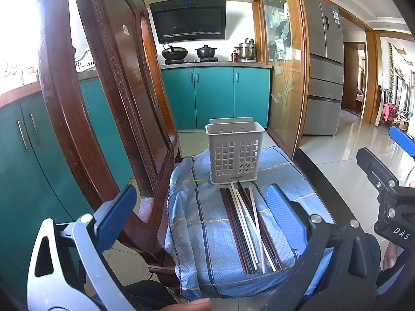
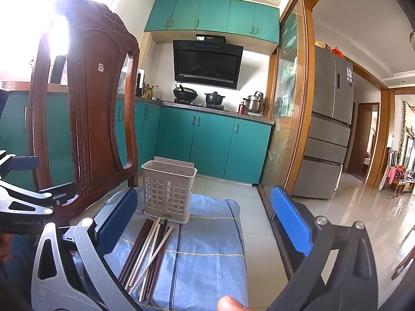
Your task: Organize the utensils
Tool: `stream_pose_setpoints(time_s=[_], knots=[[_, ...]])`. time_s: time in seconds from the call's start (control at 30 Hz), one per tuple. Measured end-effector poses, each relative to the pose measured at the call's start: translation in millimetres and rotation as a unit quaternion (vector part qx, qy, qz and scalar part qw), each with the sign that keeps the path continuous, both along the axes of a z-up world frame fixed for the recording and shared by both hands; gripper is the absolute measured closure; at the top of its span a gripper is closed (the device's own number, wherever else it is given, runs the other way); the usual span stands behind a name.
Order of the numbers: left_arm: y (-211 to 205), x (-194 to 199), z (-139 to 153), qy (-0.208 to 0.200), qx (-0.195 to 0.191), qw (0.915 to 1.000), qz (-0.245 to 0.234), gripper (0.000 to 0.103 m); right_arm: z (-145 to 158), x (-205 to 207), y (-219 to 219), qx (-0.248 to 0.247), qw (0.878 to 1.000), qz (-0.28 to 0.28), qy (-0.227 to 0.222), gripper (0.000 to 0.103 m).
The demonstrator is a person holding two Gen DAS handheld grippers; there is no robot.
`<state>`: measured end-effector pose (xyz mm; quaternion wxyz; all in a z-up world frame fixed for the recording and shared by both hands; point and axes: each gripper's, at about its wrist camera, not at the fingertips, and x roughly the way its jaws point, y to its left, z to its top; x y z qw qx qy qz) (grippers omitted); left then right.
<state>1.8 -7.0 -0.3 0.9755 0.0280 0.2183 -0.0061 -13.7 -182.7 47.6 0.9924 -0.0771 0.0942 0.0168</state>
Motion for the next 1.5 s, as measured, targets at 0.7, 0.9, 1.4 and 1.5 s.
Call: stream_pose_setpoints(time_s=[0.7, 0.9, 1.4, 1.5], knots=[[-1, 2, -7, 0.013, 0.002, 0.9999, 0.004, 0.004, -6, 3, -3, 0.004, 1.0, 0.0, 0.005, 0.003], [0, 6, -11, 0.02, 0.002, 0.9998, 0.004, 0.004, -7, 4, -4, 0.004, 1.0, 0.0, 0.007, 0.003], [-6, 14, -23, 0.041, 0.01, 0.9991, -0.001, 0.004, -15, 12, -9, 0.008, 1.0, -0.006, 0.025, 0.003], [-7, 17, -27, 0.046, 0.012, 0.9989, -0.001, 0.004, -18, 15, -12, 0.009, 0.999, -0.009, 0.031, 0.003]])
